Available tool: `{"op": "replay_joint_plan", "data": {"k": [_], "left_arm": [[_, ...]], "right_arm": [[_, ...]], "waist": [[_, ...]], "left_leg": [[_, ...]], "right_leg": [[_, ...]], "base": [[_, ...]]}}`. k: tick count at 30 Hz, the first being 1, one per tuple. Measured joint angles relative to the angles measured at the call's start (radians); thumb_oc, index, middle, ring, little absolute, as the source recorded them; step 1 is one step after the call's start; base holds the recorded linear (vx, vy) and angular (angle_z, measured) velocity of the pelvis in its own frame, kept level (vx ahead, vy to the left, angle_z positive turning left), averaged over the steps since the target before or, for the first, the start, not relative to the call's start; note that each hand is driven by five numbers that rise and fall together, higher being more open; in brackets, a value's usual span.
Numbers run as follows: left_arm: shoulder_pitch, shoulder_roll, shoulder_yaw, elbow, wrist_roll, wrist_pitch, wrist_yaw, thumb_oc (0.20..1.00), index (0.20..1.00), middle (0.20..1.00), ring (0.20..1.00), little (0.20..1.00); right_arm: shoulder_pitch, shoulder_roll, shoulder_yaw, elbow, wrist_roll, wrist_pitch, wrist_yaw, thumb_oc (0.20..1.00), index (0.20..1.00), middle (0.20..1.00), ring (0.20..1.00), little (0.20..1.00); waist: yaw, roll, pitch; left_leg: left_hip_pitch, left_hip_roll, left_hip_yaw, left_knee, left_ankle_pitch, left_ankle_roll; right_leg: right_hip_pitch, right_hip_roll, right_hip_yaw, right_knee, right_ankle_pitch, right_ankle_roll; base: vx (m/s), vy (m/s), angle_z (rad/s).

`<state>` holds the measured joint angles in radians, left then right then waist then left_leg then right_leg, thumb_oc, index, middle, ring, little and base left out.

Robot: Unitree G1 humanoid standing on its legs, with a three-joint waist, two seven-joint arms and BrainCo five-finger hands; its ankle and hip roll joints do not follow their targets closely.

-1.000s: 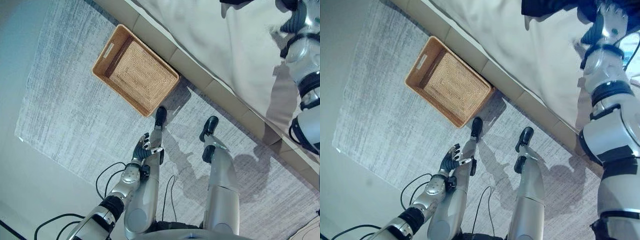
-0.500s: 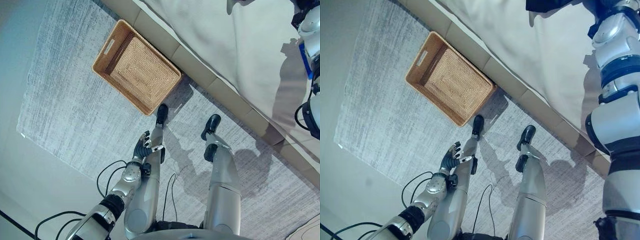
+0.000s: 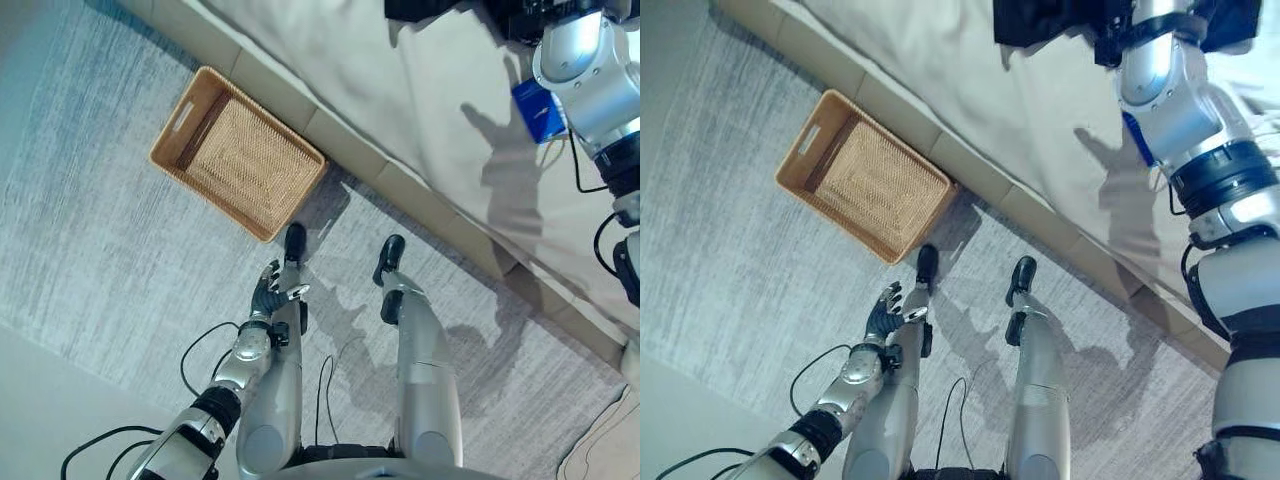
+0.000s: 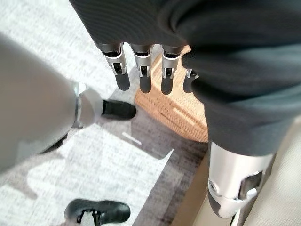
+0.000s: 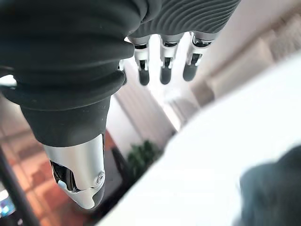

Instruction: Pick up clothes into the bucket

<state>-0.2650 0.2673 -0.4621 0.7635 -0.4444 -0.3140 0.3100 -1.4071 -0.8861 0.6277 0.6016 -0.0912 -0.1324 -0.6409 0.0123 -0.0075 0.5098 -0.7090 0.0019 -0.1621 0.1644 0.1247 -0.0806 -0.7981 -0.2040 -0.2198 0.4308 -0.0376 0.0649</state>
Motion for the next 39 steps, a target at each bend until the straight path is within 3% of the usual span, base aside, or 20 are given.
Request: {"op": "replay_joint_plan", "data": {"k": [6,10,15,18,19,31,37,39], "left_arm": [[0.037,0.027,0.015,0.019,0.000,0.000,0.004,1.000,1.000,1.000,1.000,1.000],[0.037,0.026,0.014,0.036,0.000,0.000,0.003,1.000,1.000,1.000,1.000,1.000],[0.039,0.024,0.012,0.074,0.000,-0.002,0.001,1.000,1.000,1.000,1.000,1.000],[0.040,0.024,0.010,0.083,0.000,-0.002,-0.001,1.000,1.000,1.000,1.000,1.000],[0.040,0.025,0.010,0.087,0.000,-0.002,-0.003,1.000,1.000,1.000,1.000,1.000],[0.040,0.019,-0.027,0.063,-0.006,-0.004,-0.044,1.000,1.000,1.000,1.000,1.000],[0.028,0.019,-0.031,0.040,-0.010,-0.001,-0.059,1.000,1.000,1.000,1.000,1.000],[0.026,0.019,-0.032,0.034,-0.011,0.002,-0.072,1.000,1.000,1.000,1.000,1.000]], "right_arm": [[0.018,-0.001,-0.046,-0.003,-0.029,0.000,-0.031,1.000,1.000,1.000,1.000,1.000],[-0.003,0.010,-0.036,0.074,-0.036,0.002,-0.029,1.000,1.000,1.000,1.000,1.000],[-0.158,0.094,0.053,0.365,-0.030,0.013,-0.018,1.000,1.000,1.000,1.000,1.000],[-0.195,0.115,0.076,0.430,-0.011,0.018,-0.009,1.000,1.000,1.000,1.000,1.000],[-0.237,0.137,0.138,0.511,0.001,0.019,-0.002,1.000,1.000,1.000,1.000,1.000],[-0.250,0.118,0.208,0.779,0.124,0.036,0.247,1.000,1.000,1.000,1.000,1.000],[-0.250,0.105,0.205,0.798,0.144,0.043,0.308,1.000,1.000,1.000,1.000,1.000],[-0.248,0.102,0.204,0.835,0.144,0.052,0.329,1.000,1.000,1.000,1.000,1.000]], "waist": [[0.000,-0.004,0.000],[0.004,-0.006,0.000],[0.007,-0.006,0.000],[0.009,-0.006,0.000],[0.013,-0.006,0.000],[0.095,-0.006,-0.001],[0.115,-0.005,0.000],[0.117,-0.005,0.000]], "left_leg": [[0.078,0.006,0.027,-0.019,0.000,0.000],[0.103,0.003,0.028,-0.019,-0.003,0.003],[0.135,-0.003,0.048,-0.012,-0.013,0.013],[0.140,-0.002,0.047,-0.011,-0.013,0.013],[0.140,-0.001,0.048,-0.010,-0.014,0.012],[0.044,-0.005,-0.008,-0.016,-0.002,0.006],[-0.003,-0.014,-0.025,-0.016,0.006,0.004],[-0.013,-0.027,-0.034,-0.016,0.009,-0.001]], "right_leg": [[0.090,0.019,0.018,-0.069,0.035,0.014],[0.123,0.019,0.018,-0.089,0.053,0.005],[0.161,0.014,0.027,-0.109,0.065,0.010],[0.174,0.014,0.025,-0.119,0.070,0.011],[0.175,0.014,0.024,-0.125,0.071,0.012],[0.117,0.008,-0.032,-0.137,0.074,0.014],[0.074,-0.004,-0.047,-0.125,0.070,0.012],[0.052,-0.022,-0.050,-0.085,0.044,0.016]], "base": [[-0.01,0.037,-0.13],[0.00,0.062,0.00],[0.01,0.032,-0.04],[0.02,0.008,-0.01],[0.00,0.000,0.00],[0.02,-0.032,0.10],[0.04,-0.039,0.10],[0.05,-0.033,0.21]]}}
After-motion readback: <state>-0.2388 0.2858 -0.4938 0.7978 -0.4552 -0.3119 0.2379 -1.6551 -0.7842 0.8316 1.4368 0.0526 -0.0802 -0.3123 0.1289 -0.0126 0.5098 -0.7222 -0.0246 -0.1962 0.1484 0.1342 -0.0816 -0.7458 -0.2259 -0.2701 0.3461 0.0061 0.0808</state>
